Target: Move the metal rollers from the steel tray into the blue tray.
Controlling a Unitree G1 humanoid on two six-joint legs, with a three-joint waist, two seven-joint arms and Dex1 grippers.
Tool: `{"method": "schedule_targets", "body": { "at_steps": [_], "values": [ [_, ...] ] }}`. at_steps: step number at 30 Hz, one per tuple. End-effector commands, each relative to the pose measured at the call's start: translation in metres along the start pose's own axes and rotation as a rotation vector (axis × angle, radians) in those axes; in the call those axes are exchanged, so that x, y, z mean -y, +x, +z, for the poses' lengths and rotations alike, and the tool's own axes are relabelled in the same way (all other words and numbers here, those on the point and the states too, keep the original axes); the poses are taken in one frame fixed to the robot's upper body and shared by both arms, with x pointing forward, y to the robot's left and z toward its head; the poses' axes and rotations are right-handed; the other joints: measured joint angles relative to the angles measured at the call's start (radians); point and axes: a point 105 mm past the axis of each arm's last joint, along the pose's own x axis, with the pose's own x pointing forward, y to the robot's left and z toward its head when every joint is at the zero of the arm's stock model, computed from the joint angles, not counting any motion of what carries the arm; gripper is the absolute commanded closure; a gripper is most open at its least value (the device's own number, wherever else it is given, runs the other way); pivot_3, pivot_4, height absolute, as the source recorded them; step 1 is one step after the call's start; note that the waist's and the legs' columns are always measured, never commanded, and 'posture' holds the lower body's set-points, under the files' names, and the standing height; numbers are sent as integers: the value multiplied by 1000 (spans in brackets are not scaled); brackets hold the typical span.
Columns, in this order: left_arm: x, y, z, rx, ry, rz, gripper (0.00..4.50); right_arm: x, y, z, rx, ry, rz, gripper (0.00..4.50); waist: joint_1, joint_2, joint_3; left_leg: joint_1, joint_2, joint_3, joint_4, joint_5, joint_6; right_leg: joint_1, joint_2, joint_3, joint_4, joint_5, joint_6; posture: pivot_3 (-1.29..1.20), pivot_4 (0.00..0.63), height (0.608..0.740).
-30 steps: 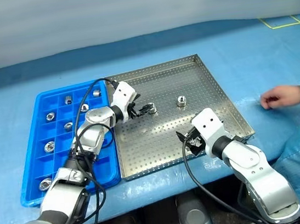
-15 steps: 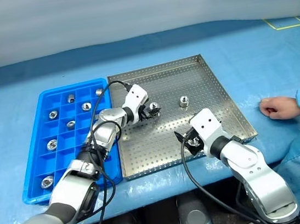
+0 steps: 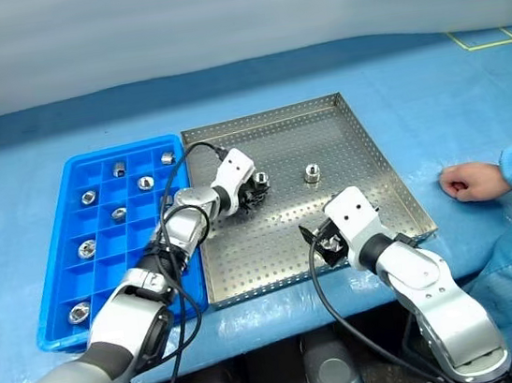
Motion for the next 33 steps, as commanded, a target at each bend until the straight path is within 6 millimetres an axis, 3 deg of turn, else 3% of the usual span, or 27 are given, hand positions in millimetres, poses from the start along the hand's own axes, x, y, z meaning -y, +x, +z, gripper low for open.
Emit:
{"method": "schedule_targets", "body": {
  "at_steps": [1, 8, 15, 20, 27, 33],
  "values": [
    [2, 0, 12, 47, 15, -6, 2828, -2, -1, 11, 50, -18, -1, 0, 0, 0, 0, 0, 0, 0, 0, 0, 0, 0, 0, 0, 0, 0, 0, -231, 150, 740],
    [-3, -12, 30, 141, 2, -23, 2828, -3, 1, 12, 53, -20, 11, 0, 0, 0, 0, 0, 0, 0, 0, 0, 0, 0, 0, 0, 0, 0, 0, -222, 150, 740],
    [-9, -64, 50, 219, 37, -115, 2828, -9, 4, 14, 64, -22, 44, 0, -2, 0, 0, 0, 1, 0, -1, 0, 0, -1, 0, 0, 1, 0, 0, -198, 150, 740],
    [-16, -111, 40, 188, 114, -60, 2828, -16, 6, 18, 78, -25, 96, 0, 4, 1, 0, 0, 1, 0, -1, 0, 0, -1, 0, 0, 1, 0, 0, -153, 150, 740],
    [-24, -171, 12, 46, 175, 75, 2828, -21, 11, 27, 117, -15, 143, 0, 43, 0, 1, 0, 1, 0, -1, 0, 0, -1, 0, 0, 1, 0, -1, -84, 150, 740],
    [-19, -198, -21, -99, 160, 108, 2828, -27, 13, 29, 122, -18, 193, 0, 82, 1, 1, 0, 2, 0, -1, 0, 0, -1, 0, -1, 1, -1, -2, -45, 150, 740]
  ]
}}
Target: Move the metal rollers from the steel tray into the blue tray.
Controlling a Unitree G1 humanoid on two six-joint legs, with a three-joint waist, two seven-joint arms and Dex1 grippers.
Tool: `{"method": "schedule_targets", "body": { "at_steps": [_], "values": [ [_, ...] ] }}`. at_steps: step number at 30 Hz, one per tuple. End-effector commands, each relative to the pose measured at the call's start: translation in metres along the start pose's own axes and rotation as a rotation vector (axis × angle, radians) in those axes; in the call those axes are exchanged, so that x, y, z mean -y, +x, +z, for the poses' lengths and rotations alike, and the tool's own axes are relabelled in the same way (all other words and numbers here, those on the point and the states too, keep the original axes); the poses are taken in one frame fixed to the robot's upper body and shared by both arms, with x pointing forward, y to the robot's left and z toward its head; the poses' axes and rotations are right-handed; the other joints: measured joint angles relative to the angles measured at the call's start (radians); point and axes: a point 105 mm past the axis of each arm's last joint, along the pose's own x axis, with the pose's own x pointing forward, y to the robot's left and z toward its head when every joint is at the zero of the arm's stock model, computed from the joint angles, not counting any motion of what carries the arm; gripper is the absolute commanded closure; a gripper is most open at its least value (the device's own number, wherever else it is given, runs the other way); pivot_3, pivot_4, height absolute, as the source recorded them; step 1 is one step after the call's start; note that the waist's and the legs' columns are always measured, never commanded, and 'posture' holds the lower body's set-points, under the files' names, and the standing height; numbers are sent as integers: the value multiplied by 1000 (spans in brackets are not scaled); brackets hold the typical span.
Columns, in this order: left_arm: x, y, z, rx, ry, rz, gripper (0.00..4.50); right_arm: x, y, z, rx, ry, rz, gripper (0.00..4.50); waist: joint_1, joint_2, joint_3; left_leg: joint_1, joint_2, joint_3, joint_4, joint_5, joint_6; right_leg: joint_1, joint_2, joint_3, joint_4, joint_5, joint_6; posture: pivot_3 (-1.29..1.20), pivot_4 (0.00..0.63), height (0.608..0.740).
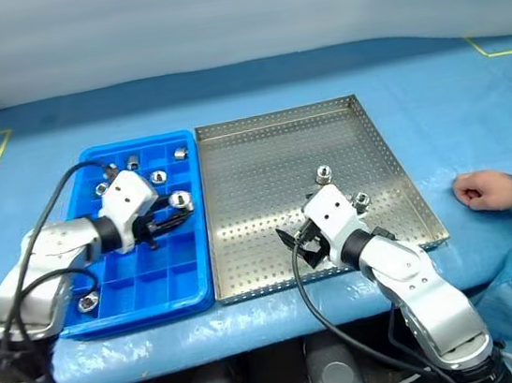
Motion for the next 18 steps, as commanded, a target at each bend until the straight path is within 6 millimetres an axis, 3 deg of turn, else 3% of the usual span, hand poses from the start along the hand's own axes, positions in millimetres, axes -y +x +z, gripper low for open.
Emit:
{"method": "schedule_targets", "body": {
  "at_steps": [1, 6, 18],
  "values": [
    [9, -12, -4, -19, 5, -9, 2828, -4, 0, 11, 48, -22, 33, 0, 12, 0, 0, 0, 0, 0, 0, 0, 0, 0, 0, 0, 0, 0, 0, -44, 150, 740],
    [9, -24, -17, -74, -15, 12, 2828, -3, 0, 9, 37, -21, 38, 0, 38, -1, 0, 0, 0, 0, 0, 0, 0, 0, 0, -1, 0, -2, -3, -32, 150, 740],
    [0, -27, -38, -134, -72, 97, 2828, 0, 0, 6, 19, -22, 31, 0, 47, -1, 1, 0, 0, 0, -1, 0, 0, 0, 0, -2, 0, -2, -4, -37, 150, 740]
  ]
}}
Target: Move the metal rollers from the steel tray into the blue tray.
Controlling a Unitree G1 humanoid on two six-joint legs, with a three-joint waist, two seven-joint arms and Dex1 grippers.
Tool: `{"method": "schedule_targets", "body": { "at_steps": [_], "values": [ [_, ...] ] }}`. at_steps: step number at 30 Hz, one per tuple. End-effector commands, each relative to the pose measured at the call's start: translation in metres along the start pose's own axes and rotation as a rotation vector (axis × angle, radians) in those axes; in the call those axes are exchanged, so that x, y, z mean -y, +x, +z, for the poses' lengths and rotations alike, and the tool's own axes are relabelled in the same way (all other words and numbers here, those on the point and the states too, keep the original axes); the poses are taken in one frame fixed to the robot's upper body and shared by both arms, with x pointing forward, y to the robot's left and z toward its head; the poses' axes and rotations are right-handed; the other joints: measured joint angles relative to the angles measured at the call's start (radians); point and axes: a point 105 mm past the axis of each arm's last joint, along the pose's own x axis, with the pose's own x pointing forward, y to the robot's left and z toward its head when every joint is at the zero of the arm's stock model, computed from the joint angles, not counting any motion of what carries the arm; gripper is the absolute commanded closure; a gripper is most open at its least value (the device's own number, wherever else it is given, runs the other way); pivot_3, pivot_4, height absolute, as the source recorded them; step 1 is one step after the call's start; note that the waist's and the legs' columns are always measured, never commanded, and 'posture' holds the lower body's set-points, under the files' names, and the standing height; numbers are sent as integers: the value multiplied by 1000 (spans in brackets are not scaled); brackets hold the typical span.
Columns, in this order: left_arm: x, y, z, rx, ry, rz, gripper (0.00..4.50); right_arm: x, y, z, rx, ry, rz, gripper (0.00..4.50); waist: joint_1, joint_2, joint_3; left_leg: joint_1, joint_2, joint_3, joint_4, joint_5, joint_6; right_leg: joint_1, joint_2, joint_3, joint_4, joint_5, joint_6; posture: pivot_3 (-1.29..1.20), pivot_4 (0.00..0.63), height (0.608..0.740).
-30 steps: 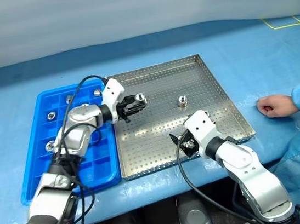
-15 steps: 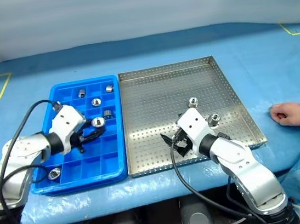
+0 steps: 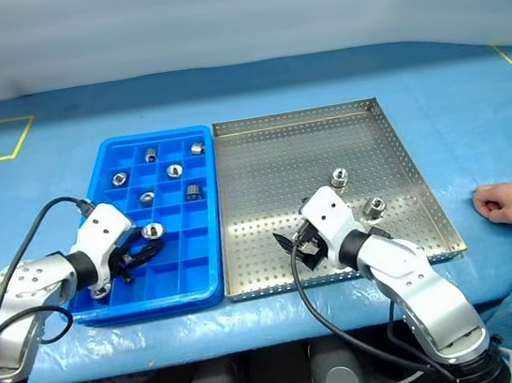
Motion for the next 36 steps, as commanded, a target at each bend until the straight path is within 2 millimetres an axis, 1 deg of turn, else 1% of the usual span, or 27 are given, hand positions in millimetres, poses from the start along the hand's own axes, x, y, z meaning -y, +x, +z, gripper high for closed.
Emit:
{"method": "schedule_targets", "body": {
  "at_steps": [1, 6, 10, 15, 17, 18, 20, 22, 25, 27, 29, 30, 33, 36],
  "values": [
    [-7, -10, 1, 1, 16, 39, 2828, 2, -3, 10, 38, -31, -6, 0, -1, 0, 0, 0, 0, 0, 0, 0, 0, 0, 0, 0, 0, 0, 0, -38, 150, 740],
    [-18, -23, -6, -3, -25, 100, 2828, 1, -3, 8, 31, -25, -5, 0, -1, 0, 0, 0, 0, 0, 0, 0, 0, 0, 0, 0, 0, 0, -1, -31, 150, 740],
    [-25, -26, -13, -22, -44, 137, 2828, 0, -1, 8, 30, -24, 3, 0, 2, 0, 0, 0, 0, 0, 0, 0, 0, 0, 0, 0, 0, -1, -1, -20, 150, 740],
    [-14, -19, -18, -40, -35, 84, 2828, -1, 1, 10, 37, -27, 10, 0, 4, 0, 0, 0, 0, 0, 0, 0, 0, 0, 0, 0, 0, -1, -1, -15, 150, 740],
    [-11, -19, -22, -63, -14, 63, 2087, -1, 1, 10, 38, -27, 9, 0, 3, 0, 0, 0, 0, 0, 0, 0, 0, 0, 0, 0, 0, -1, -1, -17, 150, 740],
    [-9, -19, -24, -73, 5, 53, 1851, -1, 0, 10, 38, -27, 7, 0, 3, 0, 0, 0, 0, 0, 0, 0, 0, 0, 0, 0, 0, -1, -1, -21, 150, 740],
    [-6, -21, -23, -64, 10, 30, 1177, 1, 0, 9, 36, -25, 0, 0, 2, 0, 0, 0, 0, 0, 0, 0, 0, 0, 0, 0, 0, -1, -1, -22, 150, 740],
    [-10, -23, -20, -38, -4, 46, 537, 1, -1, 8, 31, -21, -5, 0, 2, 0, 0, 0, 0, 0, 0, 0, 0, 0, 0, 0, 0, -1, -1, -22, 150, 740],
    [-23, -24, -5, 66, -82, 103, 537, 7, -1, 5, 26, -10, -41, 0, 6, 0, 0, 0, 0, 1, 0, 0, 0, 0, -1, 0, 0, -1, -2, -23, 150, 740],
    [-22, -22, 18, 212, -155, 83, 537, 26, -1, 5, 31, 6, -156, 0, 14, 0, 0, 0, 0, 0, 0, 0, 0, 0, -1, -1, 0, -1, -1, -22, 150, 740],
    [-16, -20, 39, 335, -205, 34, 537, 49, -2, 2, 23, 41, -293, 0, 15, -2, -1, 0, 0, -1, 2, 0, 0, 1, 0, -2, 0, 0, -1, -20, 150, 740],
    [-10, -15, 47, 374, -227, 3, 537, 65, -5, -2, 1, 51, -382, 0, 15, -1, -1, 0, 0, 0, 2, 0, 0, 2, 0, -1, 0, 0, -2, -22, 150, 740],
    [14, 4, 58, 399, -213, -87, 537, 98, -14, -12, -61, 69, -568, 0, 13, -1, -1, 0, 0, 1, 4, 1, -1, 2, -1, 0, 0, 2, -1, -23, 150, 740],
    [42, 24, 71, 412, -193, -183, 537, 114, -16, -22, -97, 114, -622, 0, 9, -1, -1, 0, -1, 1, 2, 1, -1, 2, 0, 0, 0, 7, -3, -36, 150, 740]
  ]
}}
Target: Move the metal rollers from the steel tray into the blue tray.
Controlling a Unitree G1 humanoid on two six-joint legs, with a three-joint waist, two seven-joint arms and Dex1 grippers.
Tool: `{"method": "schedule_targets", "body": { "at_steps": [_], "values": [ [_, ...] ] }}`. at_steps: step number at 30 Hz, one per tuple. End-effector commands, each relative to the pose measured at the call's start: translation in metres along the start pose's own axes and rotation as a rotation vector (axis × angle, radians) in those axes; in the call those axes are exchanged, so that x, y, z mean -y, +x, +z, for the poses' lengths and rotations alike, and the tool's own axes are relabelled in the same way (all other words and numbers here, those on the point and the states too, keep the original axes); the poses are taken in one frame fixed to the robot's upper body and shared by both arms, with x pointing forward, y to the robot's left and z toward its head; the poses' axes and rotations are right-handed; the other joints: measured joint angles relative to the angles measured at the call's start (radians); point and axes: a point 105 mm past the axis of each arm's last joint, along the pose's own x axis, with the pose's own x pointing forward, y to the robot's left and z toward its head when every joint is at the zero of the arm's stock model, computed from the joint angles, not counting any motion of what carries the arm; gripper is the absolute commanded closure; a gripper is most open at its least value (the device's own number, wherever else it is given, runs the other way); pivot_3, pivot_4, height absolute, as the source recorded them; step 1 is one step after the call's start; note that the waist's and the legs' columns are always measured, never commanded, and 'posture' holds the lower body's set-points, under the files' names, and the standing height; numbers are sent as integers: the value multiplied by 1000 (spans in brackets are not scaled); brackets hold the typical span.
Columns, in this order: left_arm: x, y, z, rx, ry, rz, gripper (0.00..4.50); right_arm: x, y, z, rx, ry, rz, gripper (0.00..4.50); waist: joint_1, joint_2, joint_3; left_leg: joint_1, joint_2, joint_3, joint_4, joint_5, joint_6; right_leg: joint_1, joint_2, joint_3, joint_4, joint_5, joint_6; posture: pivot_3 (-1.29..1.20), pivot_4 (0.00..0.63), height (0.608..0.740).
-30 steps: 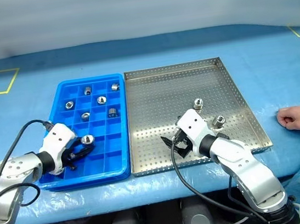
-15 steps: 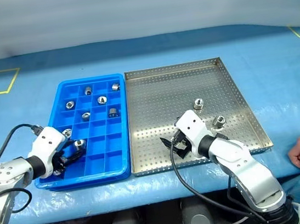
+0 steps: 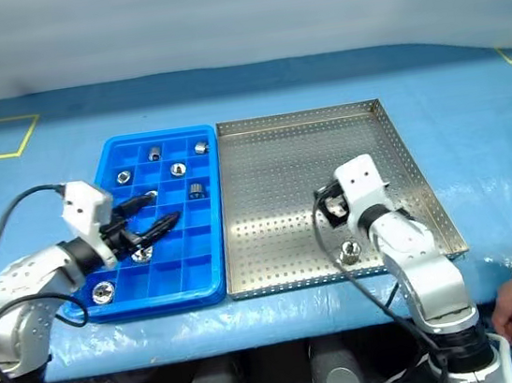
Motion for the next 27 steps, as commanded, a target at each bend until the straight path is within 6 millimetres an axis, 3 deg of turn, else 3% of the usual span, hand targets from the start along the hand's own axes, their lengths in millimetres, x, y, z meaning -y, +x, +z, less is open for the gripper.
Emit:
{"method": "schedule_targets", "body": {
  "at_steps": [1, 6, 11, 19, 22, 27],
  "values": [
    [30, 22, 8, 33, 39, -111, 537, 16, 6, -1, -18, 17, -55, 0, -3, 0, 0, 0, 0, 0, -1, 0, 0, 0, 0, 0, 0, 0, 0, -43, 150, 740],
    [61, 44, 5, 23, 80, -237, 537, 7, 26, -4, -17, 48, 51, 0, -20, 1, 0, 0, 0, 0, -1, 0, 0, 0, 1, 1, 0, 0, -1, -57, 150, 740],
    [64, 47, 6, 31, 88, -247, 537, -2, 45, 3, 14, 85, 116, 0, -32, 1, 0, 1, 1, 1, -1, 0, 0, 0, 2, 1, 0, 0, 0, -48, 150, 740],
    [66, 45, 1, 16, 92, -224, 537, -4, 72, -8, -32, 120, 123, 0, -25, 2, 0, 0, 0, 0, -1, 0, 0, 0, 1, 1, 0, 0, 0, -18, 150, 740],
    [63, 45, 1, 17, 94, -199, 500, -5, 77, -15, -58, 103, 115, 587, -20, 2, 0, 0, 0, 0, -2, 0, 0, 0, 1, 1, 0, 0, 0, -8, 150, 740],
    [59, 42, 0, 14, 95, -174, 500, -6, 77, -5, -18, 104, 115, 2209, -18, 2, 0, 0, 0, 0, -2, 0, 0, 0, 1, 1, 0, 0, 0, 5, 150, 740]
  ]
}}
